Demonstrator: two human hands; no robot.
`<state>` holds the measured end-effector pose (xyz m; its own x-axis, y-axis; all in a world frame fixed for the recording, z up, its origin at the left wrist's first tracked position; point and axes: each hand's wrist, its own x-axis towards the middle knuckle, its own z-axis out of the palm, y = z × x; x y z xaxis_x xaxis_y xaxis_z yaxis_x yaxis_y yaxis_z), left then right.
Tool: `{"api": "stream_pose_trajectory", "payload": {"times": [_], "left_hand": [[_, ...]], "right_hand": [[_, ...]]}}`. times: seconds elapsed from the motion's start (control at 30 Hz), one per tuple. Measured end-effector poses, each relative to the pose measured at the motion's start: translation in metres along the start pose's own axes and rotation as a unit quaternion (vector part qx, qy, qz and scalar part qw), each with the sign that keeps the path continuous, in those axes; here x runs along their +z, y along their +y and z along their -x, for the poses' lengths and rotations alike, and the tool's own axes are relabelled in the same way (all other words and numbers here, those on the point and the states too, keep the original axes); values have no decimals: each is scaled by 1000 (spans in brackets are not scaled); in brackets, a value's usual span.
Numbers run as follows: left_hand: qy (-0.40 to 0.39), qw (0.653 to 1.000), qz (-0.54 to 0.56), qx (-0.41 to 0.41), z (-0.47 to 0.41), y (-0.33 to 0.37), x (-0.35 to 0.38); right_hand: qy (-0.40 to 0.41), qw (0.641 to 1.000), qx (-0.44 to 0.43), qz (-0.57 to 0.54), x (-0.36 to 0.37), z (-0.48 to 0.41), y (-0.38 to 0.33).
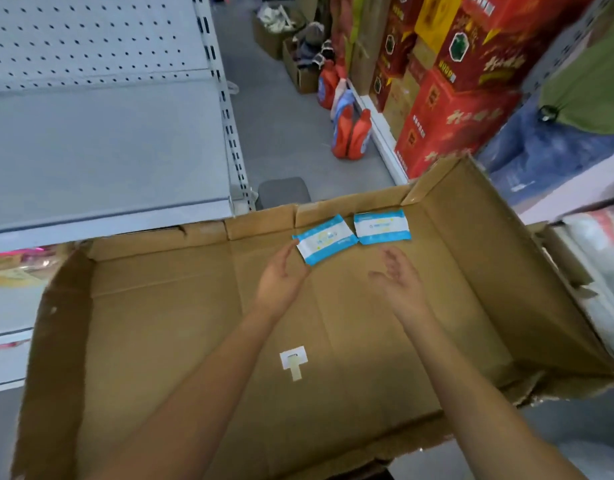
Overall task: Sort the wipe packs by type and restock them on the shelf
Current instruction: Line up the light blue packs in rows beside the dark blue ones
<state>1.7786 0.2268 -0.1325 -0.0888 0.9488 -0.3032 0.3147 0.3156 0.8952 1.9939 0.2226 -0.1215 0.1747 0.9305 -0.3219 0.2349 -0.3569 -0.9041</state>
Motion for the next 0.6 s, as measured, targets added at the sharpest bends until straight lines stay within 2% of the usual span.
{"api": "stream_pose_trajectory", "payload": {"times": [0.17, 0.33, 0.4, 0.47, 0.53, 0.6], "left_hand": [[48, 997, -59, -19, -39, 22, 28], [45, 978, -204, 23, -75, 22, 58], [32, 968, -247, 8, -85, 19, 65], [22, 960, -277, -42, -87, 17, 70], [37, 946, -308, -93, -85, 19, 73], [45, 916, -389, -83, -84, 21, 75]], "right_hand": [[-38, 996, -42, 64, -25, -89, 1], [-18, 984, -15, 178, -48, -161, -3], [-6, 964, -3, 264, -55, -178, -3], [-10, 939, -9, 344, -60, -188, 2], [-29, 939, 2, 343, -61, -195, 7], [-51, 950, 21, 309, -62, -200, 7]]}}
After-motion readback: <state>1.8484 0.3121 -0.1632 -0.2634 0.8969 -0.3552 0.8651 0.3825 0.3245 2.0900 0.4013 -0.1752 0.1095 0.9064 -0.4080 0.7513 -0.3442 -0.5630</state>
